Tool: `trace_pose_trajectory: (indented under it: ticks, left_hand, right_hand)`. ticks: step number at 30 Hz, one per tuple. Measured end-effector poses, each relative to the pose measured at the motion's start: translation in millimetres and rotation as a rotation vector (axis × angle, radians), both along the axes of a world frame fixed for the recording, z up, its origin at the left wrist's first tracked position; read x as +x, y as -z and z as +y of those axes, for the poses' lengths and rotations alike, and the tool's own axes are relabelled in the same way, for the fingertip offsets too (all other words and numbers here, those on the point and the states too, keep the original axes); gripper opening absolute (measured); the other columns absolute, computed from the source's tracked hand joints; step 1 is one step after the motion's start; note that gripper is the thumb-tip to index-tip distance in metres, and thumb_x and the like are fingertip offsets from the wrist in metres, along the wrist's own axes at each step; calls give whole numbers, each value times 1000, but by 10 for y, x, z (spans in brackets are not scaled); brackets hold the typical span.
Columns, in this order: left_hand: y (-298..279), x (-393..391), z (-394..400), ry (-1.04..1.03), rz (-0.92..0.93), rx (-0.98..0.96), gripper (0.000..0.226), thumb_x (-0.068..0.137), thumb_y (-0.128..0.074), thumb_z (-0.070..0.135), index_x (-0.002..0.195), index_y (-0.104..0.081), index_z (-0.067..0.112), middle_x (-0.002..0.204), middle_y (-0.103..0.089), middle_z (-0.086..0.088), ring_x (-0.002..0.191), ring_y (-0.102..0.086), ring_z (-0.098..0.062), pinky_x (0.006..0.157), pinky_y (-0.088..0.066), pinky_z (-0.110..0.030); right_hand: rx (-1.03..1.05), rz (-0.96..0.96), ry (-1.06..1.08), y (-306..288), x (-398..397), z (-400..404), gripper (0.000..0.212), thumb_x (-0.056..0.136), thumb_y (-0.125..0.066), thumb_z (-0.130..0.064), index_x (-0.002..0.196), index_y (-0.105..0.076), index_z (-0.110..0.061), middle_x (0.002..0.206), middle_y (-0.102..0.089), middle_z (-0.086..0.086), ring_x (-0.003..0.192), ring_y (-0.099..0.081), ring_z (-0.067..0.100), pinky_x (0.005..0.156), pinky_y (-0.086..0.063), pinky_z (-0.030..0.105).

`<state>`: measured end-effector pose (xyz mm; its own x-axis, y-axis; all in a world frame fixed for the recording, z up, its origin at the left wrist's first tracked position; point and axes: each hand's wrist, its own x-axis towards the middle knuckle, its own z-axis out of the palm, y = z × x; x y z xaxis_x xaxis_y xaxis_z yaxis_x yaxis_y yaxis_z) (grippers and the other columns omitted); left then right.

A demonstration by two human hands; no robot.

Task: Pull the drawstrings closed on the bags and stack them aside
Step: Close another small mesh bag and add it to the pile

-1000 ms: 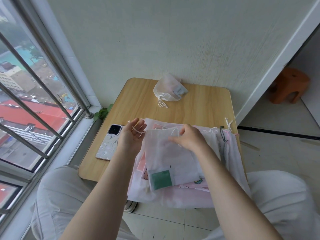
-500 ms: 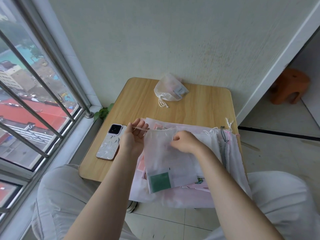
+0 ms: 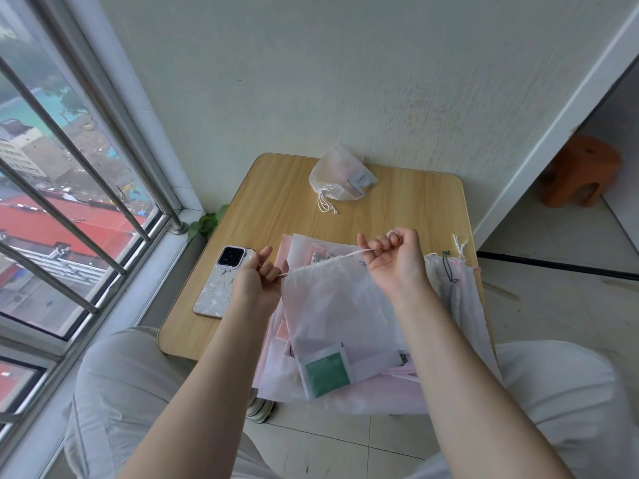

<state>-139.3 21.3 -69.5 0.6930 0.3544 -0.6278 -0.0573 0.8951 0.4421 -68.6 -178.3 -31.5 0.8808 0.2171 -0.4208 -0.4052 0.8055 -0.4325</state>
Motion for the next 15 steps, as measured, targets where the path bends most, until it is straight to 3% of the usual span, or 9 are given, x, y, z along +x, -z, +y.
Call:
trace_pose_trajectory:
  ticks: [2,4,8,10,12,13,15]
  left_hand:
    - [-17,-9,24,-49,-41,-74,25,103,-44,18,91,-59,2,48,-25,4,35,-22,-9,48,-45,-19]
    - [-31,-16,59,-49,-46,-89,25,103,-44,18,90,-59,2,48,-23,5,34,-22,-7,36,-30,-16]
    - [-55,-26,87,33,27,39,27,102,-45,24,88,-61,8,45,-23,6,35,-19,-7,34,-17,-17]
    - [-72,-22,62,80,98,178,29,102,-46,28,87,-63,9,45,-25,7,36,-19,-7,36,-16,-18]
    - [-78,-18,28,143,167,409,32,103,-44,29,86,-63,10,45,-28,7,38,-20,-9,38,-18,-20]
    - [-84,-16,11,186,193,548,34,103,-42,29,86,-63,10,45,-29,7,39,-21,-10,40,-20,-20]
    - [-141,-2,-19,296,230,816,36,102,-42,29,82,-66,12,46,-34,7,41,-27,-11,45,-26,-22]
  right_hand:
    - [-58,5,4,2,11,-17,32,92,-39,-16,61,-32,-15,55,-30,2,47,-33,17,65,-58,33]
    - [-104,2,22,3,46,-56,33,94,-39,-16,61,-35,-14,58,-37,4,51,-41,18,65,-58,34]
    - [-104,23,76,-34,81,-129,33,96,-39,-16,63,-40,-12,75,-57,13,76,-61,26,77,-59,41]
    - [-109,42,90,-36,106,-153,33,95,-39,-16,62,-38,-13,71,-55,9,64,-58,20,62,-57,32]
    - [-377,25,47,-56,98,-137,28,90,-37,-15,62,-32,-17,62,-40,3,45,-36,15,42,-33,22]
    - [-645,-46,21,-66,85,-123,25,87,-37,-16,62,-32,-17,61,-35,3,45,-27,15,42,-24,23]
    - [-1250,-368,-57,-70,63,-109,25,86,-42,-18,63,-32,-16,61,-34,3,52,-25,17,50,-22,29]
